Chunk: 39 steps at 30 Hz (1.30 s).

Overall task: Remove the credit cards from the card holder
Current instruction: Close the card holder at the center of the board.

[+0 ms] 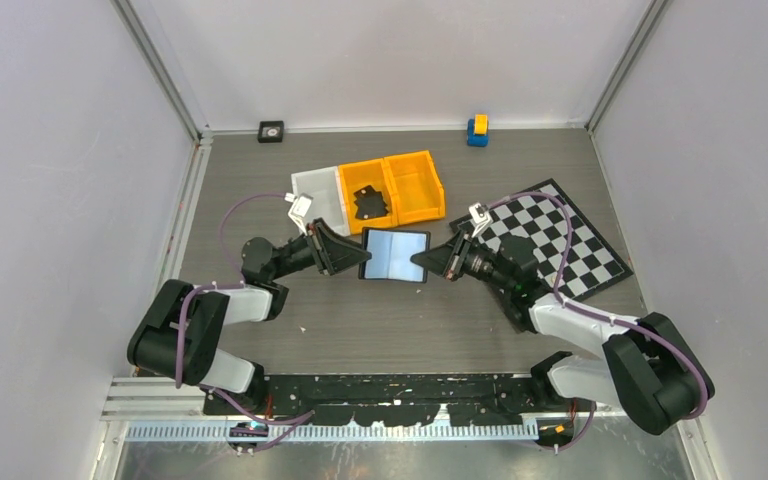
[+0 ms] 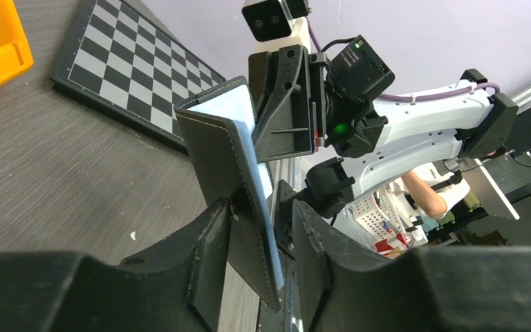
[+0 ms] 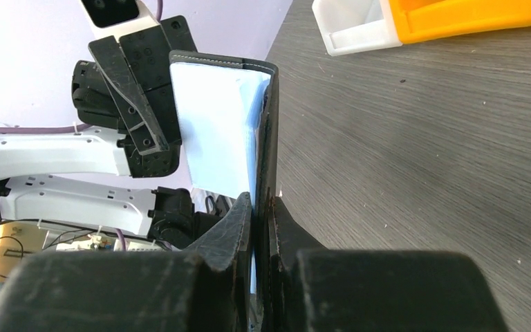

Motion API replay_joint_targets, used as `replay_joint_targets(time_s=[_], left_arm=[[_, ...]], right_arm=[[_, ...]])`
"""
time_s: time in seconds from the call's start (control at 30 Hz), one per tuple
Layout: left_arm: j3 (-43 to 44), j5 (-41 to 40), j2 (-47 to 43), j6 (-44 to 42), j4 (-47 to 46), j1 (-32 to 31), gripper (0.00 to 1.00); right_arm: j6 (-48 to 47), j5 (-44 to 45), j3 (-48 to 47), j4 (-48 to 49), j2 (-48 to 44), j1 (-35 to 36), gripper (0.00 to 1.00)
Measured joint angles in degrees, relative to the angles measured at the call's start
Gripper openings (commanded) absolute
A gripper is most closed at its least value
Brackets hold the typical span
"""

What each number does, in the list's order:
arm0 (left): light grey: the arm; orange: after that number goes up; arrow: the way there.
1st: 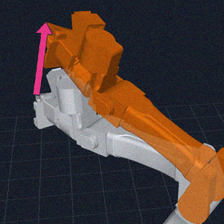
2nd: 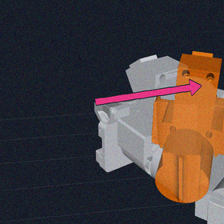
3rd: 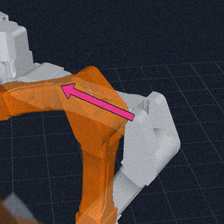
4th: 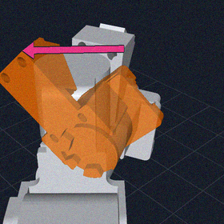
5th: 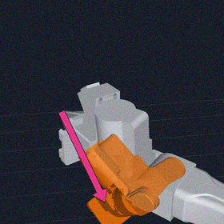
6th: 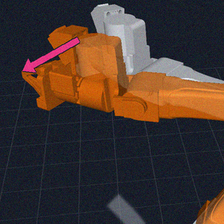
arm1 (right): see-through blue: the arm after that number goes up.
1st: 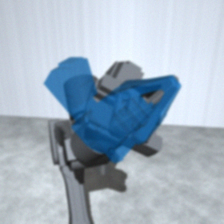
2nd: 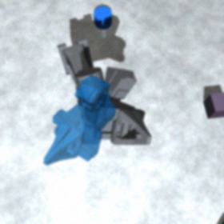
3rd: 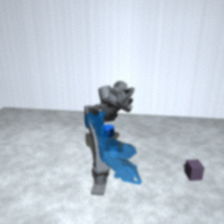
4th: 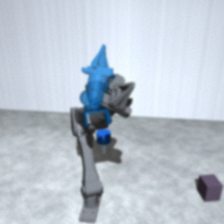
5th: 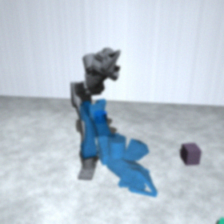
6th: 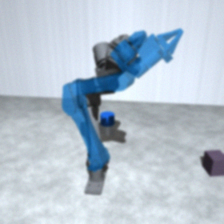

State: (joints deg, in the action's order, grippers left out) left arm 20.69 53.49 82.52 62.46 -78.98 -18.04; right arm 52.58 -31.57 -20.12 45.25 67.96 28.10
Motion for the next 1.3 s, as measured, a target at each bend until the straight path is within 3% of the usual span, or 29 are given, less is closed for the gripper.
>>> replay_joint_targets(time_s=[0.2,0.3,0.5,0.63,0.87,1.13,1.3], left_arm=[[0.0,0.76,0.96,0.0,-0.02,0.0,0.15],[0.04,1.03,1.55,0.02,-0.04,0.0,0.11],[0.85,1.36,2.78,-0.13,-0.04,-0.94,0.01],[1.53,1.03,4.48,-0.72,0.15,-1.77,0.0],[2.67,-3.65,7.85,-5.03,6.64,-1.97,0.0],[2.67,-9.25,8.0,-8.94,14.21,-2.16,0.0],[2.67,-10.84,8.11,-9.07,15.82,-2.16,0.0]], right_arm=[[-0.22,0.0,-0.31,-0.09,0.44,0.76,0.0],[-0.48,0.13,-0.37,-0.2,0.57,1.2,0.0],[-1.84,0.79,-2.58,-0.76,3.91,2.6,0.17],[-3.28,2.23,-5.18,-2.16,7.43,4.26,0.26],[-5.4,4.81,-9.51,-4.17,14.32,6.88,0.65],[-5.88,5.86,-11.45,-4.22,20.52,8.59,0.74],[-5.92,6.29,-13.86,-4.17,24.11,10.12,0.75]])
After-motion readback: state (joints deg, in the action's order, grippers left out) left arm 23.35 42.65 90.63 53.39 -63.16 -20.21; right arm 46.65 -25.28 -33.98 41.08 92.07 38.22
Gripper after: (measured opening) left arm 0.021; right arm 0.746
